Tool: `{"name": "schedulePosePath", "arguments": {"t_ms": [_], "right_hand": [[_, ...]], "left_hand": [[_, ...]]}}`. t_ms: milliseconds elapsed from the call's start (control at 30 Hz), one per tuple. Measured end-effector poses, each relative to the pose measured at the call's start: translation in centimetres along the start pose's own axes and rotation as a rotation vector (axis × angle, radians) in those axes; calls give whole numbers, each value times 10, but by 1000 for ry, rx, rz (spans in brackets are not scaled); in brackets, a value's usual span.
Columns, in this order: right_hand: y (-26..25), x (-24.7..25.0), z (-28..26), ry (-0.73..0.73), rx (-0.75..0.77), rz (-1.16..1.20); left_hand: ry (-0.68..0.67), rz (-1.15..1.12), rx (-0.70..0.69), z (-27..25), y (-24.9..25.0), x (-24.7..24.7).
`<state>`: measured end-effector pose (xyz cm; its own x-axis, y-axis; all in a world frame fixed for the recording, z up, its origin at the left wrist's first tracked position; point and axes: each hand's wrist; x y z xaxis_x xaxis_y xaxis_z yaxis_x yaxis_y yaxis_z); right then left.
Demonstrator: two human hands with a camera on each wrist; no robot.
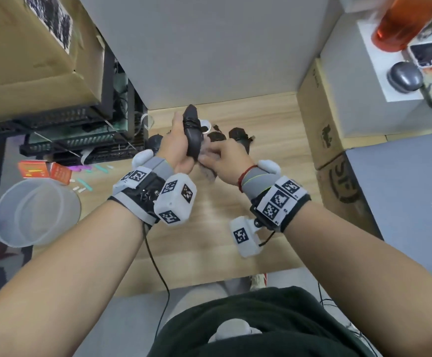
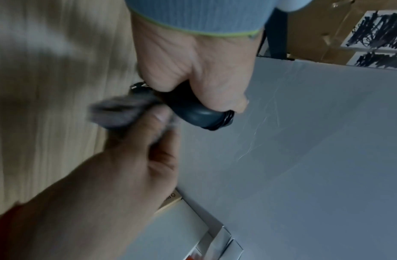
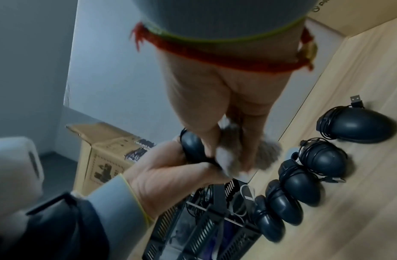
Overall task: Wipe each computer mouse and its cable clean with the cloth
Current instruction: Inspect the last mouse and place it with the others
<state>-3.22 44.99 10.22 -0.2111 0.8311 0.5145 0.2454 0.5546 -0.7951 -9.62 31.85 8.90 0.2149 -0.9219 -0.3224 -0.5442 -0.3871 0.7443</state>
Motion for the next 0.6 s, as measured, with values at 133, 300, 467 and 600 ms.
{"name": "schedulePosePath", "arguments": {"t_ms": [133, 300, 467, 600], "right_hand": [[-9, -6, 17, 60, -102, 270], [-13, -30, 35, 100, -199, 442], [-1, -35, 31, -3, -300, 629], [6, -22, 33, 69, -238, 708]], "left_hand": [[-17, 168, 28, 11, 4, 11], [-30, 138, 74, 27, 6, 21], [-15, 269, 50, 37, -1, 14], [31, 327, 97, 42, -9, 9]]}}
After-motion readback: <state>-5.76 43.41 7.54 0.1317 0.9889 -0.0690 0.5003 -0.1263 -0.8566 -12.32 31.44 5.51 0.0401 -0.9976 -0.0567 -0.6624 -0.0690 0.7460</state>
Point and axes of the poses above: each hand's wrist, its own z-axis towards the middle knuckle, its own x-axis out of the back of the hand, y = z × x, and after that the axes turned 6 degrees about -x, right-handed
